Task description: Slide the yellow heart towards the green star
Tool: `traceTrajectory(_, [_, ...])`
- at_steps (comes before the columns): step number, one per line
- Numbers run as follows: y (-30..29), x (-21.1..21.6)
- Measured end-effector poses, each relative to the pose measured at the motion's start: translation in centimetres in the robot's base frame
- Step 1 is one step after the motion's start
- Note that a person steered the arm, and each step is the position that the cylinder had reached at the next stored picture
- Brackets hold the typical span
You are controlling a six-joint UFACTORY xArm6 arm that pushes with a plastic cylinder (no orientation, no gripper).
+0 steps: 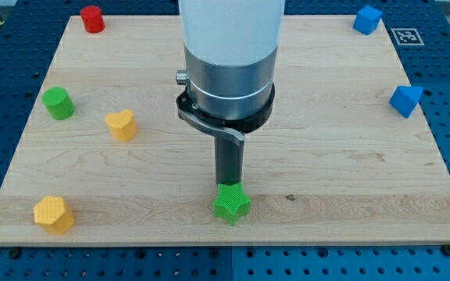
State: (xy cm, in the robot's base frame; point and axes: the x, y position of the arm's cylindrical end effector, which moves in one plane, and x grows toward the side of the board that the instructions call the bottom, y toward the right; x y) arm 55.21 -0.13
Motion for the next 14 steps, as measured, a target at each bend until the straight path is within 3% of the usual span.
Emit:
traceTrajectory(1, [-0.4,-2.0])
traceTrajectory(4, [-16.2,-3.3])
traceTrajectory(5, [-20.2,-6.3])
traceTrajectory(6, [-20.7,-8.1])
traceTrajectory(11, [-9.6,-11.2])
traceTrajectory(14, [0.5,-11.2])
